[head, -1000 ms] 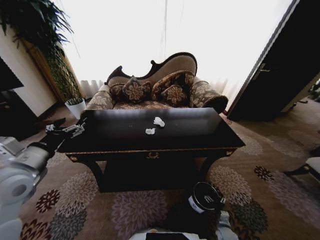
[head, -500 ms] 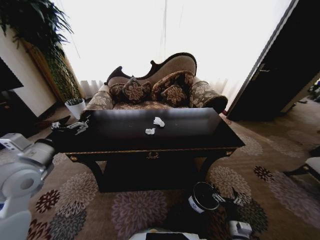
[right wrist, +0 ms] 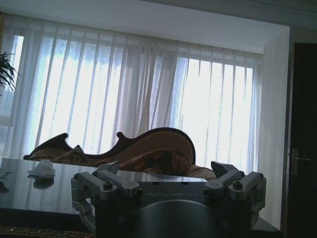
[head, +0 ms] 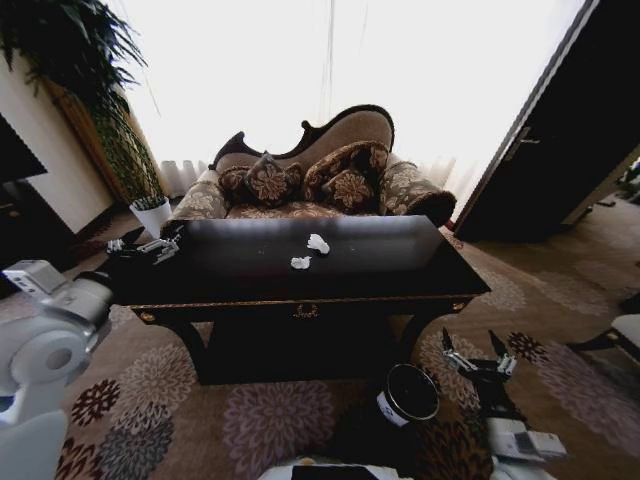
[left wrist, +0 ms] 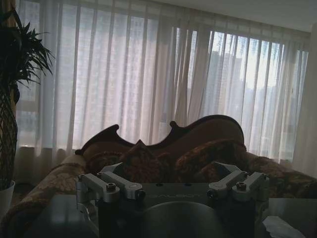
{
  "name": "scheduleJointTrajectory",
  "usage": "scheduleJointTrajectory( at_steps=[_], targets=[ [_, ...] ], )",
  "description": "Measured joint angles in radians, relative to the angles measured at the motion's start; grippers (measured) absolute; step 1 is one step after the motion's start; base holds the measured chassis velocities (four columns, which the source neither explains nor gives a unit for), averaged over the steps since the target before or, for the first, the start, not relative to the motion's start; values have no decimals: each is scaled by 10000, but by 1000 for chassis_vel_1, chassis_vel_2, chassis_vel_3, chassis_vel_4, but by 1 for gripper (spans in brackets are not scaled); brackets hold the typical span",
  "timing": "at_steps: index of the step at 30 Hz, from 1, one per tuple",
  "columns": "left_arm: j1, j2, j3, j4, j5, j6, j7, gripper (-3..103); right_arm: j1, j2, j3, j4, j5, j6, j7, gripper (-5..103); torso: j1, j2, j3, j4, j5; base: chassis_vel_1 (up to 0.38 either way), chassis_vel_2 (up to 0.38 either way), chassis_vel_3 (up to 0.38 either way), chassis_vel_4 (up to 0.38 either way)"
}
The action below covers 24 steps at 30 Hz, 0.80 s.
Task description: Move to the front of the table and place the trash on the table into the trash bin.
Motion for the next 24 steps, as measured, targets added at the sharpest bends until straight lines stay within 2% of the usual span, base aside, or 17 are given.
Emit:
scheduleJointTrajectory(
  at_steps=[2,4,6,7,9,10,11,14,15,16,19,21,24],
  targets=[
    [1,-3,11,-3,0,4,0,100,98,-187,22,175,117,-174,-3,100,0,0,0,1,2,0,0,0,0],
    [59,-88,41,-74,6,18,0,100,718,-790,42,754,598,-941,-22,100,1,0,1,5,3,0,0,0,0],
    [55,-129,124,-83,24,25,-6,100,980,-900,27,893,728,-1220,-18,100,2,-1,2,7,5,0,0,0,0],
    [-116,-153,466,-34,86,38,-8,100,1162,-908,72,1107,843,-1537,9,100,2,-1,1,14,3,0,0,0,0],
    [-373,-133,801,82,160,45,-32,100,1159,-807,211,1244,889,-1691,66,100,1,0,1,11,5,0,0,0,0],
    [-563,-94,1111,154,198,51,-23,100,1146,-741,311,1346,927,-1783,119,100,1,-1,1,1,3,0,0,0,0],
    [-674,-61,1290,194,222,65,-16,100,1169,-749,351,1402,982,-1878,159,100,1,0,1,-21,-1,0,0,0,0],
    [-762,96,1359,156,221,72,-21,100,1689,-1315,345,1432,1362,-2434,364,100,1,0,1,1,6,-25,-39,-24,-19],
    [-762,96,1359,156,221,72,-21,100,1689,-1315,345,1432,1362,-2434,364,100,1,0,1,1,6,0,0,0,0],
    [-775,140,1323,134,205,76,-23,100,1822,-1509,327,1411,1501,-2568,441,100,1,0,1,6,5,0,0,0,0],
    [-764,254,1204,20,167,113,-35,100,2454,-2475,184,1180,2446,-3177,864,100,1,0,1,-2,5,0,0,0,0],
    [-730,253,1197,-14,168,118,-35,100,2641,-2688,108,1081,2629,-3267,953,100,1,0,1,-4,3,0,0,0,0],
    [-459,103,1181,-240,273,147,-35,100,4147,-4020,-830,329,3595,-3568,1309,100,1,-1,1,3,3,0,0,0,0]
  ],
)
